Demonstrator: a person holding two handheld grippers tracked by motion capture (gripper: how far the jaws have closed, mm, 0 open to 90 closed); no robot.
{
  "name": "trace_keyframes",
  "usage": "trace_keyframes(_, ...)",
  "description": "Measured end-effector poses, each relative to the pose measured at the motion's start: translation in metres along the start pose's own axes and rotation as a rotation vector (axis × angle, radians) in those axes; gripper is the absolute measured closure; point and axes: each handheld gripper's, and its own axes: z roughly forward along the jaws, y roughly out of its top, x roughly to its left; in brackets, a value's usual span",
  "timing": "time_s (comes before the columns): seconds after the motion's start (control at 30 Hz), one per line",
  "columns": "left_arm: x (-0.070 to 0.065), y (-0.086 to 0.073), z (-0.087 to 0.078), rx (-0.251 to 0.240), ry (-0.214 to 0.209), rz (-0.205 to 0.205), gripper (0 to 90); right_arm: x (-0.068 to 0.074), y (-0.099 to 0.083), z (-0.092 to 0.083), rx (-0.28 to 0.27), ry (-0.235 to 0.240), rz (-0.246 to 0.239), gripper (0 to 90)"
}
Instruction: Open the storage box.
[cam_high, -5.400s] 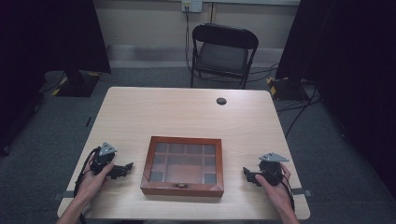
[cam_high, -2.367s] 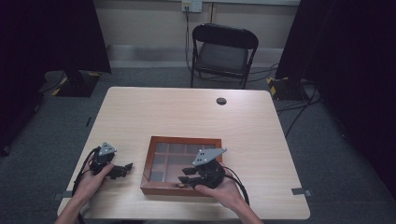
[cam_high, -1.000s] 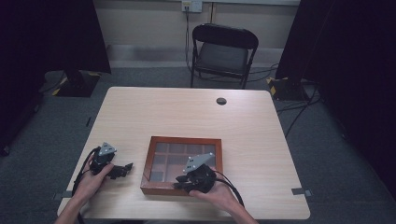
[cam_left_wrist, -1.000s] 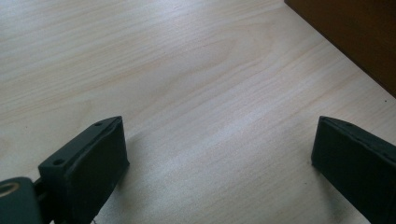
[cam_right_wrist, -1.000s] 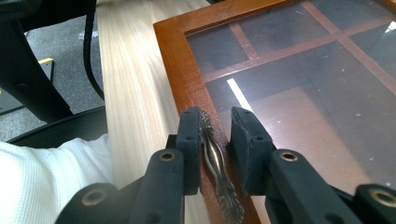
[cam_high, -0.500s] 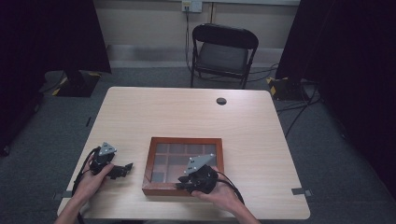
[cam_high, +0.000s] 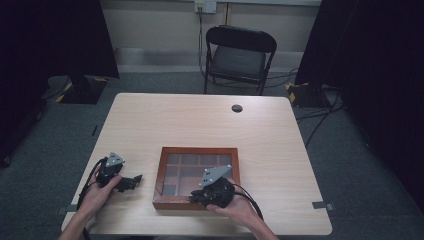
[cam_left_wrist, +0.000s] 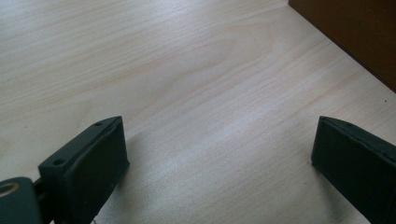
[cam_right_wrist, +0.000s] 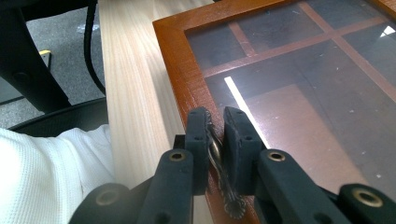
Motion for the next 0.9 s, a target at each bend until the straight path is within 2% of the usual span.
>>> trace_keyframes(0.7,-0.0002,0.0000,0.0001,-0.001,0.000,-0.003,2.8,-0.0008,0.0003,-0.0020,0.011,0.018,0.001,82.0)
trace_keyframes(0.9,0.0000,0.0000,0.0001,-0.001,0.000,-0.001,2.8,-0.0029,0.0022,-0.0039,-0.001,0.033,0.004,82.1)
